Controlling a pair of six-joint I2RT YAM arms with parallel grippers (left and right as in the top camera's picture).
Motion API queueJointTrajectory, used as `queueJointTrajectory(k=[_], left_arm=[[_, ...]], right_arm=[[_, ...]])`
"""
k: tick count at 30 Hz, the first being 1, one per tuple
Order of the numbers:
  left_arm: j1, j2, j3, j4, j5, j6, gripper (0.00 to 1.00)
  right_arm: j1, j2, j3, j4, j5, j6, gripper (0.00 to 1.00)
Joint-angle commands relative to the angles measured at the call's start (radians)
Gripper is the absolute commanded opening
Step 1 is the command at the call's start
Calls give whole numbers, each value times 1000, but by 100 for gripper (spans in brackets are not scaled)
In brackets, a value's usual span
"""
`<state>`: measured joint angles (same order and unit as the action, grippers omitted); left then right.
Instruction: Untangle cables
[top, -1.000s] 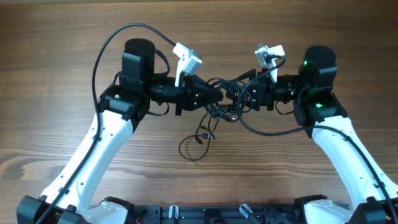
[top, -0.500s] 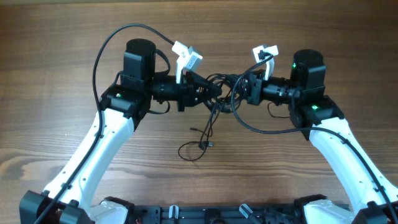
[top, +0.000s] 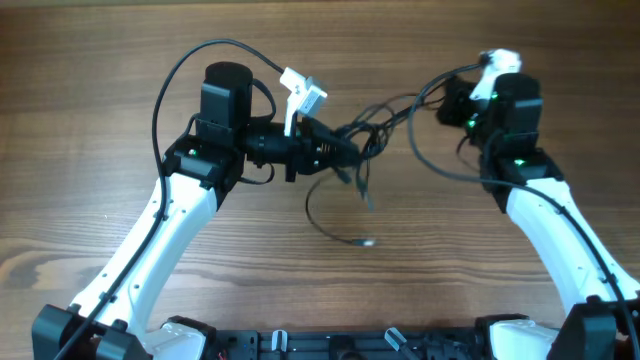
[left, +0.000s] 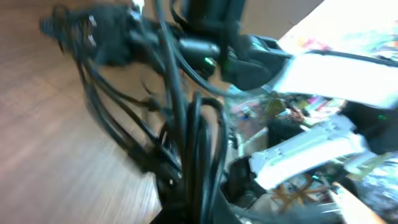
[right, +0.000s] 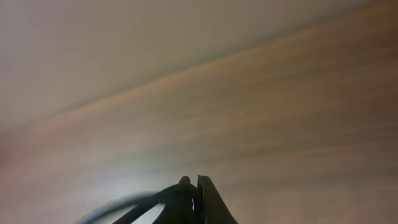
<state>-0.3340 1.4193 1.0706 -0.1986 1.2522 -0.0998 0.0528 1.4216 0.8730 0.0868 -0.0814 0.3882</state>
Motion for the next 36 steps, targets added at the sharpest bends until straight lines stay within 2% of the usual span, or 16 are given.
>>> queueJointTrajectory(k=[1,10,11,12,14,16,21,24,27,32,33,34,36], left_arm=[[-14,-43,9,-36,135,-14,4],[-16,-43,9,-29,134,-13,4],[-16,-43,9,-14,134,-13,4],[-16,-43,9,8,132,-13,4],[-16,-43,9,45,103,-13,4],[-16,-43,9,61,26,-13,4],[-16,-43,9,60,-116,25,4],[-16,-43,9,48,-234,36,4],[-16,-43,9,8,-436,6,4],[-16,-43,9,7,-751,-323,4],[-16,-43,9,10,-773,-385,4],[-16,-43,9,24,-777,-502,4],[-18,-43,9,59,-735,-665,4]], right_arm=[[-101,48,2,47,171,5,4],[-192,117,2,-18,159,5,6],[-200,124,2,-30,143,9,12],[-204,124,2,-41,85,7,26],[-204,122,2,-47,-52,4,66],[-204,117,2,-47,-250,4,100],[-206,90,2,-46,-587,9,100],[-226,63,2,-46,-706,109,100],[-264,44,2,-46,-899,240,100],[-270,45,2,-51,-1094,379,99],[-266,45,2,-51,-1106,397,97],[-254,45,2,-51,-1123,401,95],[-232,45,2,-65,-1124,401,90]])
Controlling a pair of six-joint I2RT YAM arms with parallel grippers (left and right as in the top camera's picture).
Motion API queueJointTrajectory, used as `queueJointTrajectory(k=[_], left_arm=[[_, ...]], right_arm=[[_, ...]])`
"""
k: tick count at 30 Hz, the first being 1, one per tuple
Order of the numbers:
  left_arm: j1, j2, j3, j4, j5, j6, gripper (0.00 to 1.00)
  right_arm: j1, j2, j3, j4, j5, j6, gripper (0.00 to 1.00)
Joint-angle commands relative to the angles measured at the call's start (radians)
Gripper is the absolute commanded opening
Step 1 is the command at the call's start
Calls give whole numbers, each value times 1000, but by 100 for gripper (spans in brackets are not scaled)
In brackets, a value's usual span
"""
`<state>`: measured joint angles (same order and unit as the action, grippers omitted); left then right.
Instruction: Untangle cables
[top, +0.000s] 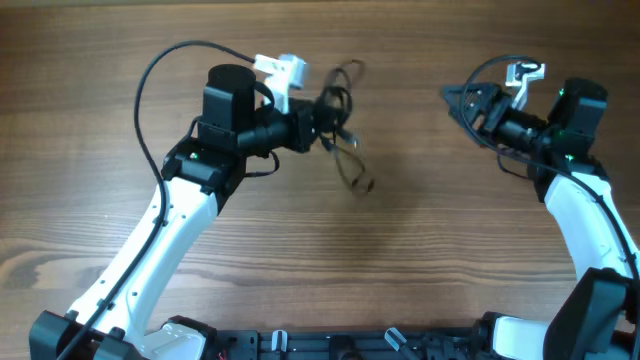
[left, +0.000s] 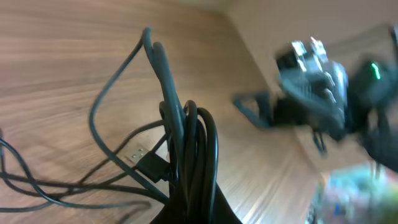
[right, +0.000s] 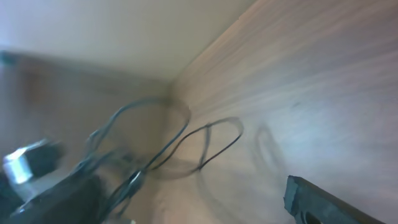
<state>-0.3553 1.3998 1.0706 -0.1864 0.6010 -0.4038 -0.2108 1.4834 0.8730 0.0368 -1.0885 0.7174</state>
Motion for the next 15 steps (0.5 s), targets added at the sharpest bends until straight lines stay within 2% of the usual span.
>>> queueJointTrajectory(k=[1,3,5,7,11,15], left_arm=[[4,-24,9,71,-51,-374,4],[7,-24,9,95,-28,-369,4],[8,-24,9,103,-28,-450,4],[12,-24,9,105,-49,-661,4],[15,-24,9,109,-168,-1080,4],[15,-24,9,105,-241,-1337,4]], right_arm=[[47,-17,2,-27,-114,71,90],[80,-17,2,-31,-102,52,90],[114,-17,2,-31,-72,-24,90],[143,-17,2,-47,-68,-109,91],[155,-17,2,-64,-108,-158,95],[159,-17,2,-66,-265,-290,94]])
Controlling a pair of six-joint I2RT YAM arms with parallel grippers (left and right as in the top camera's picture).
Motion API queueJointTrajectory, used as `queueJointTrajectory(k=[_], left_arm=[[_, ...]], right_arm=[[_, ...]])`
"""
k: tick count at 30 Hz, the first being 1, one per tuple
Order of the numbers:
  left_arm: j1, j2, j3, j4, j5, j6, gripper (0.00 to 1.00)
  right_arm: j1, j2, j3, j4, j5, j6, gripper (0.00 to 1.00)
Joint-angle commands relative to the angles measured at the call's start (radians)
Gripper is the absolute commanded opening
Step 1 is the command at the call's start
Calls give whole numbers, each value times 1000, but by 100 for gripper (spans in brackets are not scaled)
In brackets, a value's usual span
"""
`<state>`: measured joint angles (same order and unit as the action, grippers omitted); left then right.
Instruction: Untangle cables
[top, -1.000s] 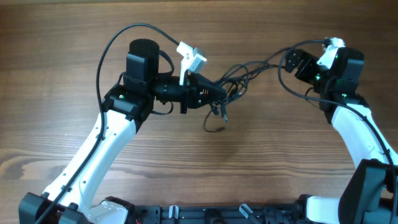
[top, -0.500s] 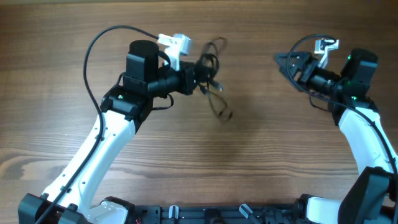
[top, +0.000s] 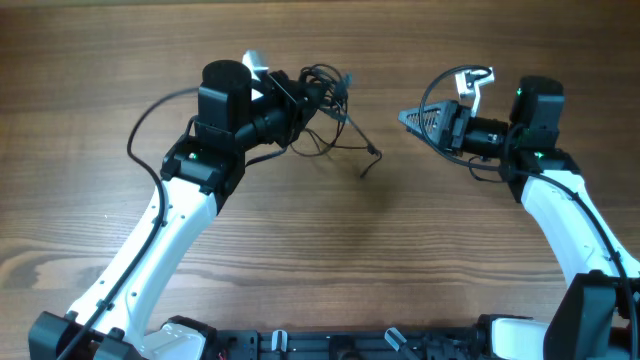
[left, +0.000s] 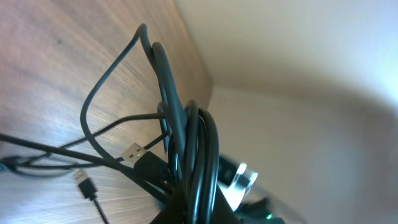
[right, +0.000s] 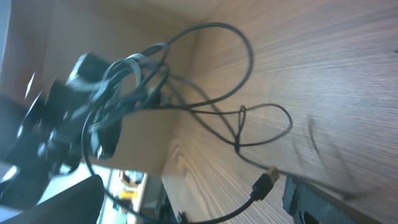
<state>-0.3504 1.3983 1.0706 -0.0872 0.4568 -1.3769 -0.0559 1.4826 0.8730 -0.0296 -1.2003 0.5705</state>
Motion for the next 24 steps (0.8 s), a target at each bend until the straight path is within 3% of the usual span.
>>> queueJointTrajectory(k=[1,5,8,12,16,24], left_arm=[[10,-22,9,0,-121,-423,4],[7,-22,9,-90,-224,-671,4],[8,-22,9,-183,-277,-805,4],[8,-22,9,-227,-362,-804,4],[5,-22,9,-232,-305,-805,4],[5,-22,9,-142,-213,-805,4]], right_arm=[[12,-16,2,-3,-186,-169,94],[91,-16,2,-16,-127,-265,94],[198,-16,2,-18,107,-263,95],[338,-14,2,-17,380,-253,95],[505,14,2,19,678,-252,92],[620,117,2,224,696,-132,90]])
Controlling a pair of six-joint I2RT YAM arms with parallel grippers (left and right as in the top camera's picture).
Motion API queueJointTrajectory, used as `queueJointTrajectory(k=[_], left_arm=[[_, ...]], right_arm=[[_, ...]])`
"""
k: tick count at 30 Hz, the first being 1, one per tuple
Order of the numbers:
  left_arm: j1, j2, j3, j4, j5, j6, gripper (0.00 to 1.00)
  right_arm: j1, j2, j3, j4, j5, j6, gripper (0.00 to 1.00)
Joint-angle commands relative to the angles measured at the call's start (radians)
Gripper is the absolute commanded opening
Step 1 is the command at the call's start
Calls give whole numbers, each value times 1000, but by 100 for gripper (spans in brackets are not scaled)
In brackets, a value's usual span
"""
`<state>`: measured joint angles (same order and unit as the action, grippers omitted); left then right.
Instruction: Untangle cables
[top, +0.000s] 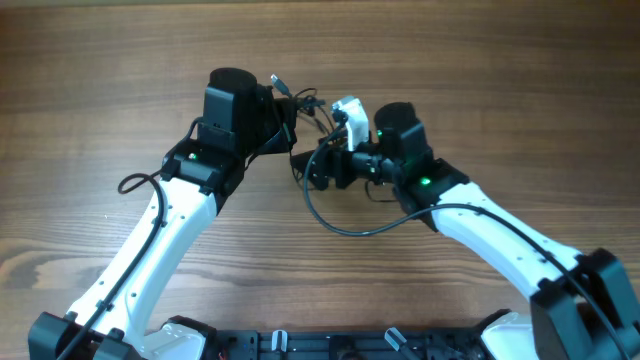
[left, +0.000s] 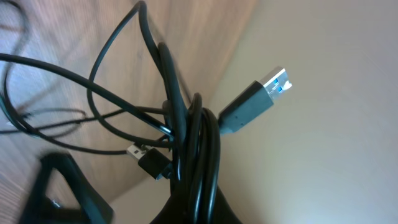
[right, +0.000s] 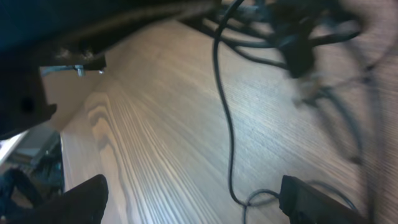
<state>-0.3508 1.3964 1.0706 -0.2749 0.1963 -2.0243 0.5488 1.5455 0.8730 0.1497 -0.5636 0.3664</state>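
A tangled bundle of black cables (top: 300, 108) hangs from my left gripper (top: 292, 120), which is shut on it. In the left wrist view the bundle (left: 186, 130) rises from the closed jaws, with a large USB plug (left: 258, 99) sticking out to the right and a small plug (left: 134, 150) on the left. One strand (top: 335, 222) loops down onto the table. My right gripper (top: 316, 168) is open just below the bundle. In its own view its fingers (right: 79, 200) are spread, a single strand (right: 222, 124) runs between them, and the bundle (right: 292, 37) is blurred at the top.
The wooden table (top: 480, 70) carries only the cables. The left arm's own supply cable (top: 140, 182) bulges out on its left side. The two wrists are close together at the table's middle back.
My right gripper, still open, was out to the right of the bundle and is now right under it. The left gripper still holds the bundle, which has turned; a strand now loops toward the front.
At first the tangle stretched between both grippers, left shut on the bundle and right apparently shut on a strand. Then the right gripper was open and apart at the far right, the left alone holding the bundle. Now the open right gripper is at the bundle.
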Motion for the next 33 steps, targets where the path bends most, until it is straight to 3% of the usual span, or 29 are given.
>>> queueJointTrajectory(k=[1,10,13,16,17,20,26,33], left_arm=[[5,-20,9,62,51,-157,4],[5,-20,9,85,114,-157,4],[5,-20,9,85,130,-157,4],[5,-21,9,110,129,-157,4],[6,-21,9,142,128,-157,4],[7,-21,9,183,105,-157,4],[22,-21,9,192,-4,-157,4],[114,-21,9,195,-109,-157,4]], right_arm=[[15,76,2,66,60,98,91],[15,255,2,346,201,166,96],[15,324,2,468,200,166,92],[16,378,2,544,193,185,64],[17,389,2,559,139,237,37],[17,389,2,568,5,291,7],[15,388,2,477,-195,260,4],[15,304,2,47,-224,74,4]])
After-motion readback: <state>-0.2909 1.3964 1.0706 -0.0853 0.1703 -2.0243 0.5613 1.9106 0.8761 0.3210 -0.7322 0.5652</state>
